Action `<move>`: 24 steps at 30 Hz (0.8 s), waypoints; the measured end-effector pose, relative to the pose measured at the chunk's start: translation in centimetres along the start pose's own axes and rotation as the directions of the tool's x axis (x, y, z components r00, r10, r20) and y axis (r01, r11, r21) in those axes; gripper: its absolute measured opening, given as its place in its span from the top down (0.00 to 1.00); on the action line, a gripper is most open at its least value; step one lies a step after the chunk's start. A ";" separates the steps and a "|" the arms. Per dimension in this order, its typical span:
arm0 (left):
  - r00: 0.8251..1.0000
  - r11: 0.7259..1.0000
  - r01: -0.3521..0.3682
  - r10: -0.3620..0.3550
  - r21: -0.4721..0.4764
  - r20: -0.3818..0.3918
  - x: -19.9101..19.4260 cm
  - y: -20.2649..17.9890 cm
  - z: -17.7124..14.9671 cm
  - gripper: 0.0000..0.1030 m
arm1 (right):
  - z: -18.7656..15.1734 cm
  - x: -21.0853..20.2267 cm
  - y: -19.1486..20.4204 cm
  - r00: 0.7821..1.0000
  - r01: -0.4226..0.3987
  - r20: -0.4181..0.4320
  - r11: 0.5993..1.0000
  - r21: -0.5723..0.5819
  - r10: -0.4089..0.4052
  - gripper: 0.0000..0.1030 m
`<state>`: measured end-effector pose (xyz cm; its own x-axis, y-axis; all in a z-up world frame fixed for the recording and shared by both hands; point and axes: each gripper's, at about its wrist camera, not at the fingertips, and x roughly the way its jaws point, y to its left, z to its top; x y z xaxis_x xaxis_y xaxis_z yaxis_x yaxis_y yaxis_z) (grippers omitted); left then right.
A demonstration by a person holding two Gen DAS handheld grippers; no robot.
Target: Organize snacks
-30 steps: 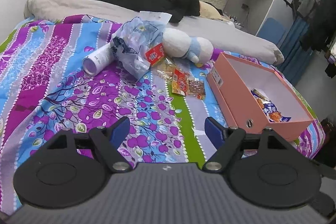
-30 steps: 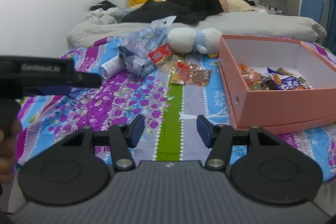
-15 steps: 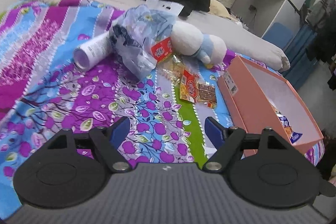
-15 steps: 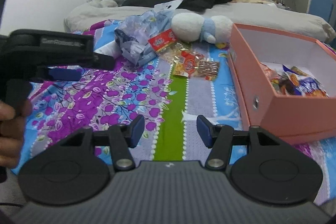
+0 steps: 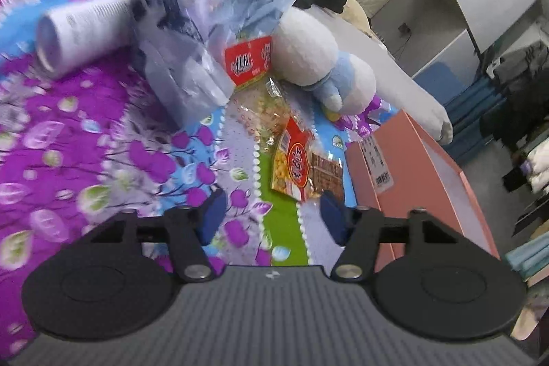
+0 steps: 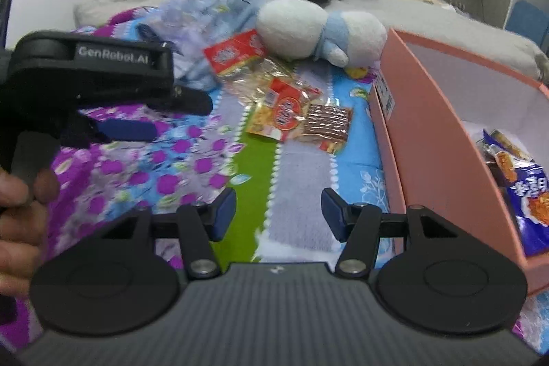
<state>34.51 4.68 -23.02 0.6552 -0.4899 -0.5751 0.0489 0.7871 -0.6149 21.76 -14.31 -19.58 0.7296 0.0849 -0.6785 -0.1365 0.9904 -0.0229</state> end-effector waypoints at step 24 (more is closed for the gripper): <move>0.992 0.981 0.011 0.013 -0.192 0.123 9.1 2.4 2.9 0.58 | 3.6 10.1 -1.4 0.970 0.225 0.059 0.962 0.154 -0.236 0.24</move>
<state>42.74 3.21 -28.20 0.7438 -0.4300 -0.5117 -0.0891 0.6949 -0.7136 31.78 -14.48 -23.77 0.7792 -0.1450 -0.6098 0.1361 0.9888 -0.0612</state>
